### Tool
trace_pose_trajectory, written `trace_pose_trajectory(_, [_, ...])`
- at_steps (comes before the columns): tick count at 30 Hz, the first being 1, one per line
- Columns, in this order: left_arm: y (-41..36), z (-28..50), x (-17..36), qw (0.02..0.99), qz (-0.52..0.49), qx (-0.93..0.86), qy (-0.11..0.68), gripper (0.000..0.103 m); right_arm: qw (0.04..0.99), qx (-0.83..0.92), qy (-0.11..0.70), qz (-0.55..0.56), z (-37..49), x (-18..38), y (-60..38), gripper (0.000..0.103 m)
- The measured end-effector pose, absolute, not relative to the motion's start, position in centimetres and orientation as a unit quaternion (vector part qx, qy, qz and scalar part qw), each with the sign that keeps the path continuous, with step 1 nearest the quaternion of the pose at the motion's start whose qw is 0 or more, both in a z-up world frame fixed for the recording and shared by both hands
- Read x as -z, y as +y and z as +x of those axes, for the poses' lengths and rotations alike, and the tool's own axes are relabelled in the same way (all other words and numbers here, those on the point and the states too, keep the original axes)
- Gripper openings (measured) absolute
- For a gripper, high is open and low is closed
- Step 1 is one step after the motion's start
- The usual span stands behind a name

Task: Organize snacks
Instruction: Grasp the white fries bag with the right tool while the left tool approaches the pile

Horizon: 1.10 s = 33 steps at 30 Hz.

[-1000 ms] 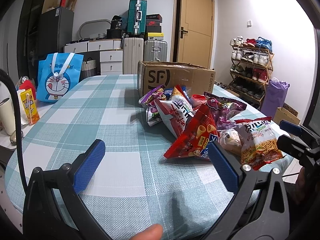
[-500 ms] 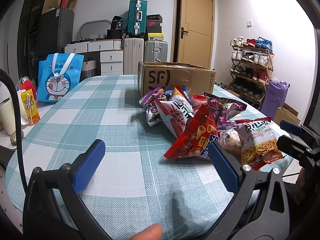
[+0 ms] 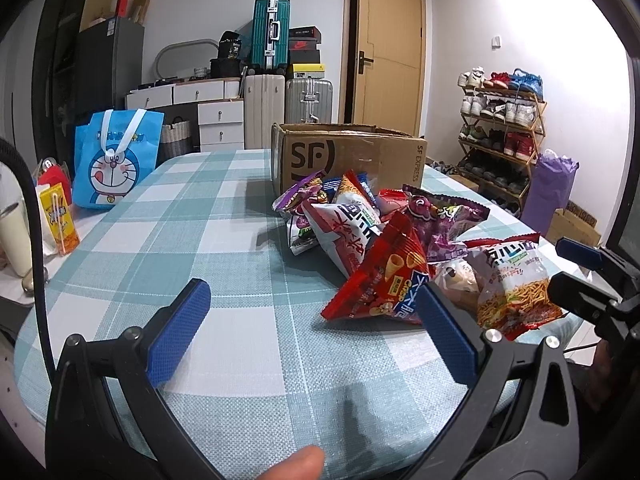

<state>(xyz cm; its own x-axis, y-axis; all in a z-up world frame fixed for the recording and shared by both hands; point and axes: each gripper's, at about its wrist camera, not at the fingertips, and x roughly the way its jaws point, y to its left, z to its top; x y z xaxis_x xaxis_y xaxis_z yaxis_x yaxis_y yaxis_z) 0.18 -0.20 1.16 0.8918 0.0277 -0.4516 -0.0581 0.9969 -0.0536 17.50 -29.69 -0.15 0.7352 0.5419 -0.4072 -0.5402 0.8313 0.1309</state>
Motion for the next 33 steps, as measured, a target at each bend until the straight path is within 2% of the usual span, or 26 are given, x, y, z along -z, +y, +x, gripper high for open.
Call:
trace_pose_trajectory(13, [-0.3,1.6,-3.5,0.969,-0.04,-0.006,0.242,0.102,0.915,-0.296,0.275,-0.002,19.8,0.8,-28.0,0.103])
trace_pose_trajectory(27, [-2.5,5.5,-2.7,0.962,-0.026,0.005,0.273,0.102,0.903,-0.296,0.311,0.011,22.5,1.2,-27.7,0.102])
trace_pose_trajectory(31, [-3.6,5.8,-2.7,0.964,-0.012,0.011,0.266,0.102,0.898,-0.307,0.315,0.011,22.2,1.3,-27.4,0.098])
trace_pose_trajectory(33, [-4.2,6.0,-2.6,0.964,0.001,0.016,0.266,0.102,0.894,-0.313,0.319,0.008,22.2,1.5,-27.0,0.089])
